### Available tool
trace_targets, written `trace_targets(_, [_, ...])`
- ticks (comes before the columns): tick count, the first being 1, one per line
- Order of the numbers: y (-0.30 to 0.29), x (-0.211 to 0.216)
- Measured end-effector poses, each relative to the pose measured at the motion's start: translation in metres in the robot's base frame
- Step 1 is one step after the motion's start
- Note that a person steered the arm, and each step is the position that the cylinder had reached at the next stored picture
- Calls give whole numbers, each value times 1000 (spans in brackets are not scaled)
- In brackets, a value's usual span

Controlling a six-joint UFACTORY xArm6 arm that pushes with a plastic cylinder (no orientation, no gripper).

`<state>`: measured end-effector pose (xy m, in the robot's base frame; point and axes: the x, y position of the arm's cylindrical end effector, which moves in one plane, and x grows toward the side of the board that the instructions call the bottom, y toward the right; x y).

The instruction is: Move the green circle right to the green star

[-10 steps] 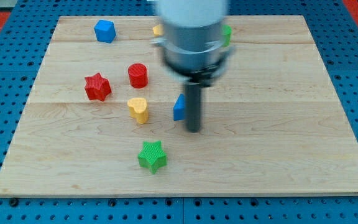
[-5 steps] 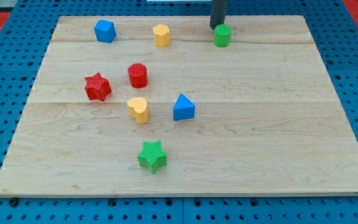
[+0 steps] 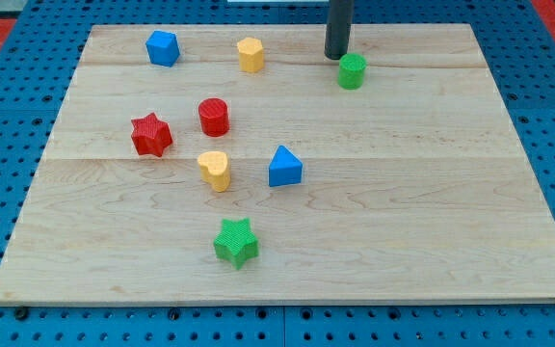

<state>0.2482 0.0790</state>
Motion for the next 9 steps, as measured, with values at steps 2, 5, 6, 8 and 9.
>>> trace_targets(2, [-3, -3])
trace_targets(5, [26, 125])
trace_targets(6, [-25, 91])
trace_targets(8, [42, 97])
trace_targets(9, [39, 168])
